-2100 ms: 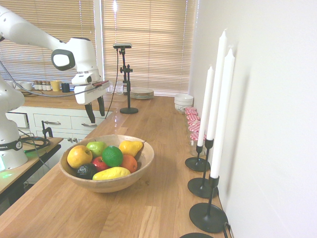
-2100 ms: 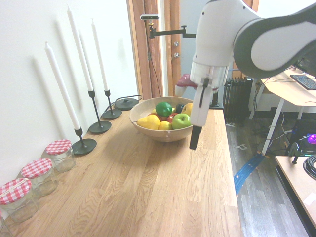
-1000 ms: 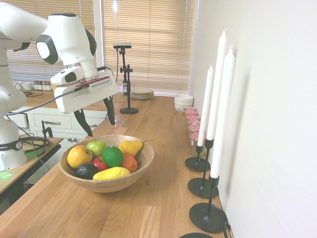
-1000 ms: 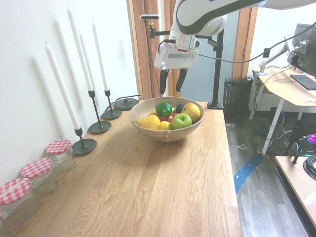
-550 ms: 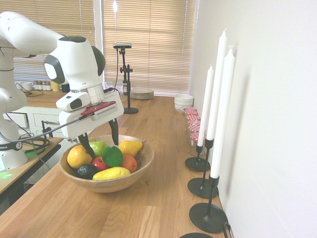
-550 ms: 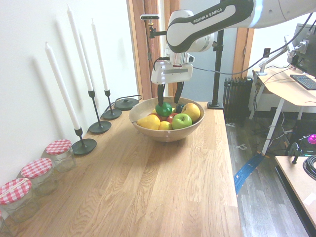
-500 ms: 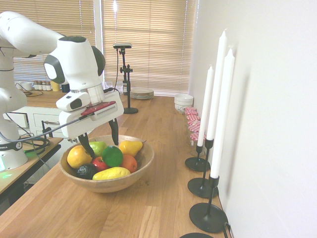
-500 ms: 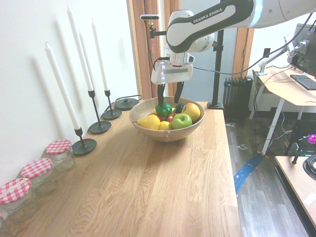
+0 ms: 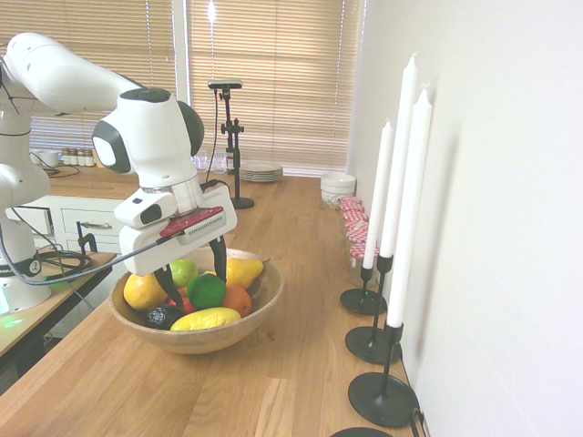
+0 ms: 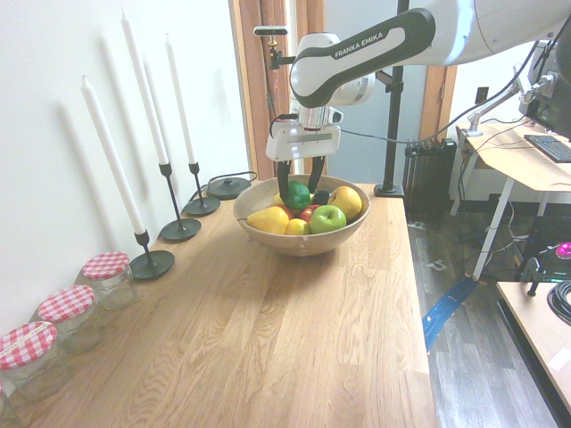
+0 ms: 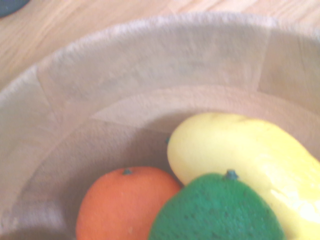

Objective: Take green lemon out of the basket

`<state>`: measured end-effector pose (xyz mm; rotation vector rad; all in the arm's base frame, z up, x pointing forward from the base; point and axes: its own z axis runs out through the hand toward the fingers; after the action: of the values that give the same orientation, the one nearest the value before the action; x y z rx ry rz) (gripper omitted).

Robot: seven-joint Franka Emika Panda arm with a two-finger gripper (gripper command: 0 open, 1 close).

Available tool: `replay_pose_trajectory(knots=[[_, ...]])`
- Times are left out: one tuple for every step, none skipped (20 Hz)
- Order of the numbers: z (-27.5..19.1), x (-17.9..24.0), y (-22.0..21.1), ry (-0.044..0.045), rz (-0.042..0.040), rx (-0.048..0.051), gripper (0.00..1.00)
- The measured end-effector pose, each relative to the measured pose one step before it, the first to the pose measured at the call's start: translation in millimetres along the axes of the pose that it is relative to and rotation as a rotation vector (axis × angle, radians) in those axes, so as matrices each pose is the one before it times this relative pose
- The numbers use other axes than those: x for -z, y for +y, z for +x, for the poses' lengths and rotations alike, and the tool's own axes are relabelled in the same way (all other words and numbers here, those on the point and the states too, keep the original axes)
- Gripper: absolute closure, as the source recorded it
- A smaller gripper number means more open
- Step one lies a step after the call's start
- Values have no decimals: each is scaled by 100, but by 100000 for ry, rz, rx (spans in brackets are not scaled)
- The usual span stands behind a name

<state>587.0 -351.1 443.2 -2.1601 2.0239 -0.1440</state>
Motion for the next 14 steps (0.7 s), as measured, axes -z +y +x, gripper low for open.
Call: replay_pose_trajectory(knots=[[21,121,-153,149,212,357,100],[4,44,-112,61,125,212,100],[0,12,-60,28,94,145,100],[5,3,-30,2,59,114,100],[11,20,-12,-13,82,37,100],[25,47,-9,21,115,-21,100],[66,75,9,55,138,-82,100],[92,67,40,-13,115,-127,100],[88,26,54,-22,63,-66,100],[89,-28,59,-68,19,-81,100],[82,-32,53,-100,39,-71,100],[33,-74,19,-119,-25,-32,100],[-5,-58,-8,-148,37,-35,100],[-3,0,-3,-34,35,17,100]])
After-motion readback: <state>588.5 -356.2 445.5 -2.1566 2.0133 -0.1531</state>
